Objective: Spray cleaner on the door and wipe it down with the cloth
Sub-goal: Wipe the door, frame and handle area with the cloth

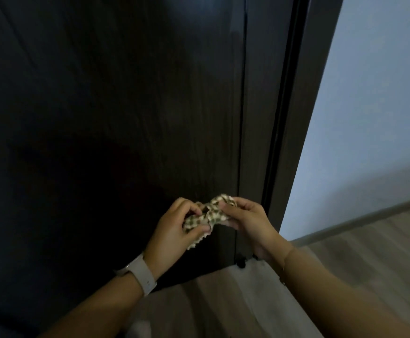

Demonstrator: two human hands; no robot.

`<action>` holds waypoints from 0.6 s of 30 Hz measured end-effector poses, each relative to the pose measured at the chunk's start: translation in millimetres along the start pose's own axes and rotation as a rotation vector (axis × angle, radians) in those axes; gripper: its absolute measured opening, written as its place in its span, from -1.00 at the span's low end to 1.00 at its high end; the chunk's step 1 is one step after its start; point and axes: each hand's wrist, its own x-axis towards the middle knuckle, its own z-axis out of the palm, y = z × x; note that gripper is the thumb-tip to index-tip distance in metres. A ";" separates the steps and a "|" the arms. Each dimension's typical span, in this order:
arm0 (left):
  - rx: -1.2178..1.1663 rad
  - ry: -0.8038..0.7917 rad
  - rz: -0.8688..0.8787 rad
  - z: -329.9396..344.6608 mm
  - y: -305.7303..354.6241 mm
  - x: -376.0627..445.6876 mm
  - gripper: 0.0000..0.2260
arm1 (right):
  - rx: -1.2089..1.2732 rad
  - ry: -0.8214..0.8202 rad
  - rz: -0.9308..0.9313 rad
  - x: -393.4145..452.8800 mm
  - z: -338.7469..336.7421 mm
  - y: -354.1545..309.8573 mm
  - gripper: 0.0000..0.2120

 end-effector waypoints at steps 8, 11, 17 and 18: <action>0.712 0.005 0.356 -36.1 -24.8 12.2 -0.64 | 0.057 0.580 0.053 31.1 6.2 68.8 -0.72; 0.945 -0.069 0.443 -38.9 -30.1 24.5 -0.49 | -0.001 0.655 0.036 48.8 9.1 87.8 -0.88; 1.094 0.038 0.336 -40.6 -48.2 29.3 -0.21 | 0.319 0.686 -0.017 76.5 33.1 133.2 -0.95; 1.105 0.061 0.314 -42.9 -53.7 30.1 -0.18 | 0.357 0.698 -0.014 78.0 39.2 140.6 -0.85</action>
